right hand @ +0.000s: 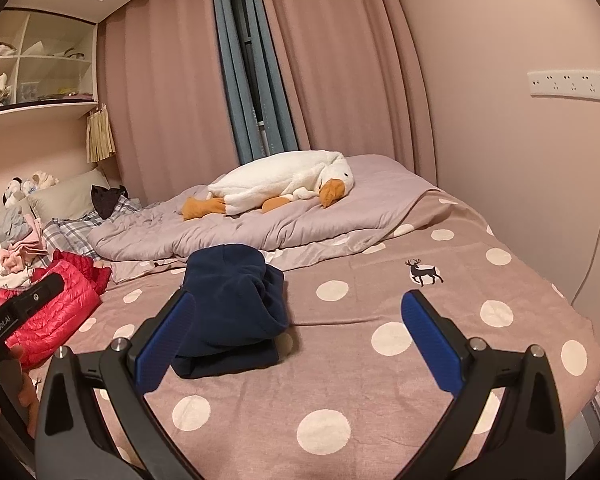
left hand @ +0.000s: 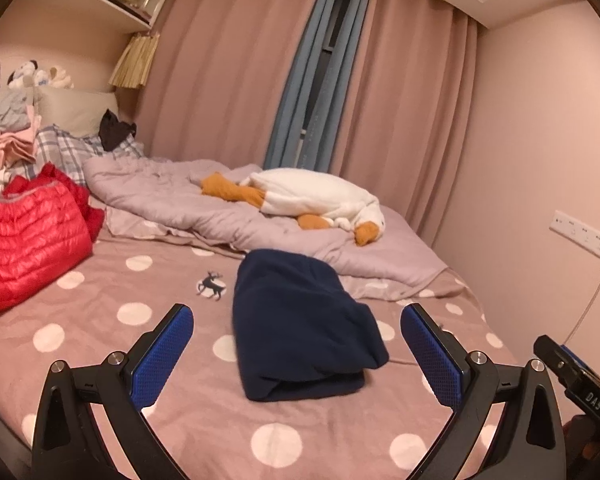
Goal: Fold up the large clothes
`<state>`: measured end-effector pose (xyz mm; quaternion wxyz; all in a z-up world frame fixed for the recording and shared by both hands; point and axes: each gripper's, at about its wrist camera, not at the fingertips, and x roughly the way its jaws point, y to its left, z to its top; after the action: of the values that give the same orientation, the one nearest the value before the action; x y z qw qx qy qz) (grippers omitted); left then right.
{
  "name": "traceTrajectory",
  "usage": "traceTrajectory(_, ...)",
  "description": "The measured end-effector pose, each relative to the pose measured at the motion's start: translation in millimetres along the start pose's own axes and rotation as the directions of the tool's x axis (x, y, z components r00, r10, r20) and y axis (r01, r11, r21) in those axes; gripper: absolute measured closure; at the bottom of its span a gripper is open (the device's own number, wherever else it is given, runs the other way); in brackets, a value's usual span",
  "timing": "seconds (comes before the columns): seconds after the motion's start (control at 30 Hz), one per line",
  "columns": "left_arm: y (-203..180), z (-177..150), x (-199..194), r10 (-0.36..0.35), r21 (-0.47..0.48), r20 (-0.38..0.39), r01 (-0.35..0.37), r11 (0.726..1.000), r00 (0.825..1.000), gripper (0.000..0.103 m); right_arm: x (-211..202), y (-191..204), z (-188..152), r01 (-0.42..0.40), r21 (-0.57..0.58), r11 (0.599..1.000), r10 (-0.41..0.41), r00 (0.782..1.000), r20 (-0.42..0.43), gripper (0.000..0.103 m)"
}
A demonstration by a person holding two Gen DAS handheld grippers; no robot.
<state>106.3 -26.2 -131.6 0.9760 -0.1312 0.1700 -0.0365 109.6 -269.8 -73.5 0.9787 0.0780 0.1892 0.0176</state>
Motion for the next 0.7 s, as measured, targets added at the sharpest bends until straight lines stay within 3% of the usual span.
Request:
traceTrajectory(0.4,-2.2,-0.7,-6.8,-0.011,0.027,0.033,0.01,1.0,0.999,0.001,-0.2,-1.2,0.8,0.025,0.012,1.0,-0.025,1.0,0.003,0.0)
traceTrajectory(0.53,-3.6,0.1,-7.3,0.03,0.051,0.057,-0.033,0.998,0.998,0.001,2.5,-0.1,0.9,0.024,0.005,1.0,-0.024,1.0,-0.004,0.0)
traceTrajectory(0.7,-3.7,1.0,-4.2,0.017,0.059,0.036,-0.019,0.998,0.999,0.001,3.5,1.7,-0.1,0.029,-0.003,1.0,-0.029,1.0,-0.007,0.0)
